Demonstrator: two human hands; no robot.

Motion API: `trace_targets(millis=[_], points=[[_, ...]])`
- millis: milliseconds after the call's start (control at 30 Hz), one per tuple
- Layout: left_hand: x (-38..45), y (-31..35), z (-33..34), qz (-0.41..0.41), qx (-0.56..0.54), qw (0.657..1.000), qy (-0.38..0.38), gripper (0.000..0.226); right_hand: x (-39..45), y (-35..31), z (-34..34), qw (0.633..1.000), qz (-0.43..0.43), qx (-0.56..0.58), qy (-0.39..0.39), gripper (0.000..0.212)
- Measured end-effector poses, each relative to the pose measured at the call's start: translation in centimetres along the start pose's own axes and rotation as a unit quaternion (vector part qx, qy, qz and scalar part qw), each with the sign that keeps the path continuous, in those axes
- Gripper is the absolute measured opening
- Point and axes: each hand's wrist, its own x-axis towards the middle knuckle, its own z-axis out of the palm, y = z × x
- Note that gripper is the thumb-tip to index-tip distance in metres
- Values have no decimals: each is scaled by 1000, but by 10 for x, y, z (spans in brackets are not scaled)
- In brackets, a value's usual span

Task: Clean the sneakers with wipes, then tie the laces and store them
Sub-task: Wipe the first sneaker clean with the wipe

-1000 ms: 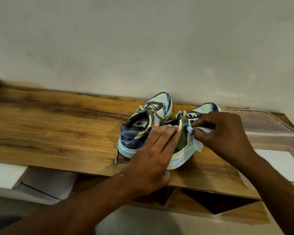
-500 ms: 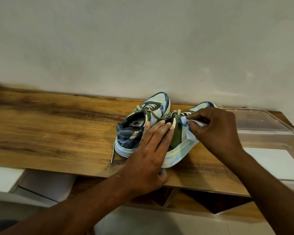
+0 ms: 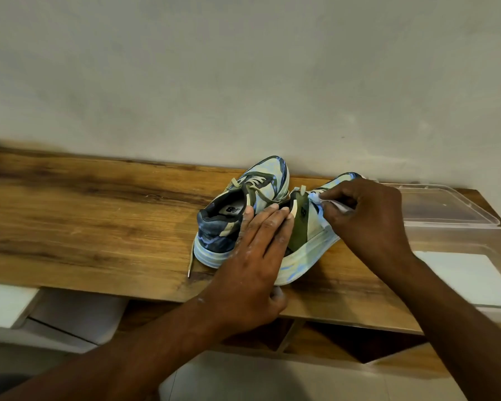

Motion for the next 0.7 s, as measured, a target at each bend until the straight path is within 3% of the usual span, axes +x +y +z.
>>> trace_targets(millis=[67,233,467,700], points=[[0,-1,-1,-2,-4,1000,1,108,-2,-3,8,1000,-1,21,-5,21],[2,-7,-6,-12,-29,1000,-1,109,-4,-12,4,990,-37,49,-129,22],[4,-10,-8,-37,-47,998,9,110,1,-6,6,999,-33,2,-8,25],[3,-10,-7,-52,-65,996,31,113,-10,-31,16,990,-110,6,-83,25]])
